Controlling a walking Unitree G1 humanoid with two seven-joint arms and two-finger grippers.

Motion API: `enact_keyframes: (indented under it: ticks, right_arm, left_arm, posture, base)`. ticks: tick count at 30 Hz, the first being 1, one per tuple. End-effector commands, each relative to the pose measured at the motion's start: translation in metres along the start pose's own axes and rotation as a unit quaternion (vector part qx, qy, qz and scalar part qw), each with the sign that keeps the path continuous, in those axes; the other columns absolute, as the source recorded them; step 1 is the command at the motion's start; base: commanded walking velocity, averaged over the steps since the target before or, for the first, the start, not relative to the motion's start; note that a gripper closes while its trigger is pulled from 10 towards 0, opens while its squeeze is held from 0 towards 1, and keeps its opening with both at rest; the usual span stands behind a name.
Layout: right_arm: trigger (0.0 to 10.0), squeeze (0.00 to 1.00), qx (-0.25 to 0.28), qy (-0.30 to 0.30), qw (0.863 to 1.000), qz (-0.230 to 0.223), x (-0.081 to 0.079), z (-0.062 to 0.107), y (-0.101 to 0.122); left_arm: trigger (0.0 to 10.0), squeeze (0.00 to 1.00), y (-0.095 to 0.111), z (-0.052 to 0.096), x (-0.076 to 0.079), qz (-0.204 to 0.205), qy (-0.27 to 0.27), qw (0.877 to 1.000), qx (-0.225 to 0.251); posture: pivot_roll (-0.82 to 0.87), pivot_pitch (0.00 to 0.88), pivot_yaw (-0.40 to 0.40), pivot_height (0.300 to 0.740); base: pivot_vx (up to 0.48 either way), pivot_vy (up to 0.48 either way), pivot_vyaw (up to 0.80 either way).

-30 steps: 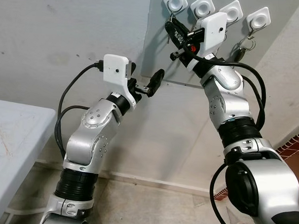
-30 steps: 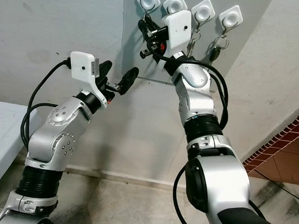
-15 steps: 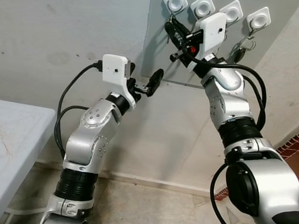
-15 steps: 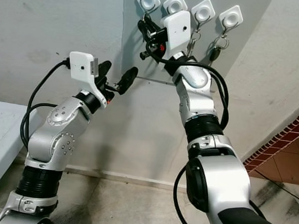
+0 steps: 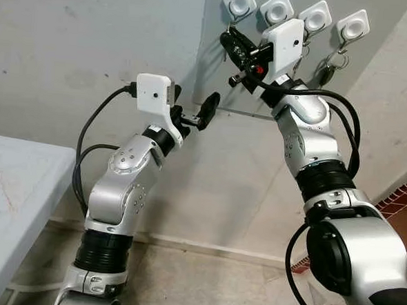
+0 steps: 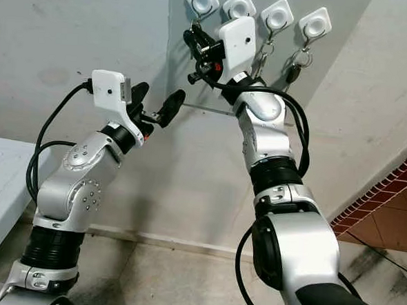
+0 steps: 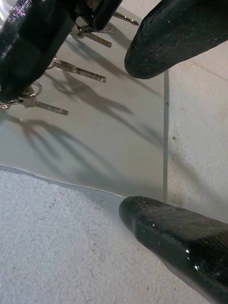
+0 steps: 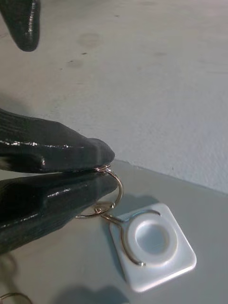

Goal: Hang keys on a hook

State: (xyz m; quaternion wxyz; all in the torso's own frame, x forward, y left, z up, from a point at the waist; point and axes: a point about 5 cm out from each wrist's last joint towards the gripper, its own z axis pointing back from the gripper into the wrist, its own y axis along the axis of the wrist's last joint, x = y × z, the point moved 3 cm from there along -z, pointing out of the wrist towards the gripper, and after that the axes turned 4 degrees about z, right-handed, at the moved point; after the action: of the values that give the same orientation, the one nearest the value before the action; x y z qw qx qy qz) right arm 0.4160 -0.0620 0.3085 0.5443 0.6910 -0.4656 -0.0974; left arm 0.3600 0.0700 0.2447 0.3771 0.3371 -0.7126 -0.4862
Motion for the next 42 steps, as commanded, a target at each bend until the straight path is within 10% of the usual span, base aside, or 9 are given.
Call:
enact_keyframes:
  ticks: [1, 11, 12, 13, 39, 40, 42]
  right_arm:
    - [10.0, 0.0, -0.002, 0.015, 0.999, 0.035, 0.002, 0.001, 0.005]
    - [10.0, 0.05, -0.015, 0.017, 0.999, 0.036, 0.002, 0.002, 0.0]
    - [10.0, 0.67, -0.014, 0.016, 0.999, 0.029, 0.002, 0.002, 0.0]
    - [10.0, 1.0, -0.012, 0.016, 1.0, 0.021, 0.001, 0.002, 0.0]
    - [10.0, 1.0, 0.05, -0.084, 0.991, -0.091, 0.002, 0.033, -0.019]
    - [10.0, 0.0, 0.048, -0.081, 0.991, -0.1, -0.001, 0.035, -0.022]
    - [10.0, 0.0, 0.042, -0.063, 0.99, -0.118, -0.016, 0.046, -0.035]
  left_arm:
    - [10.0, 0.0, 0.006, -0.003, 0.005, 0.001, -0.01, 1.0, 0.005]
    - [10.0, 0.0, 0.007, -0.005, 0.005, 0.004, -0.009, 1.0, 0.007]
    - [10.0, 0.0, 0.007, -0.005, 0.004, 0.004, -0.008, 1.0, 0.007]
    - [10.0, 0.0, 0.007, -0.005, 0.004, 0.004, -0.008, 1.0, 0.008]
    - [10.0, 0.0, -0.006, 0.0, -0.007, -0.001, 0.024, 1.0, 0.002]
    - [10.0, 0.0, -0.01, 0.001, -0.009, -0.003, 0.028, 1.0, -0.003]
    - [10.0, 0.0, -0.026, 0.005, -0.016, -0.003, 0.044, 0.999, -0.022]
  posture:
    - [0.06, 0.084, -0.081, 0.74]
    - [0.06, 0.082, -0.083, 0.74]
    - [0.06, 0.081, -0.083, 0.74]
    - [0.06, 0.081, -0.083, 0.74]
    - [0.06, 0.062, -0.081, 0.74]
    - [0.06, 0.06, -0.081, 0.74]
    - [0.06, 0.058, -0.083, 0.74]
  base:
    - [0.0, 0.0, 0.0]
    - [0.0, 0.0, 0.0]
    - [0.0, 0.0, 0.0]
    - [0.0, 0.0, 0.0]
    - [0.0, 0.0, 0.0]
    - [0.0, 0.0, 0.0]
    - [0.0, 0.0, 0.0]
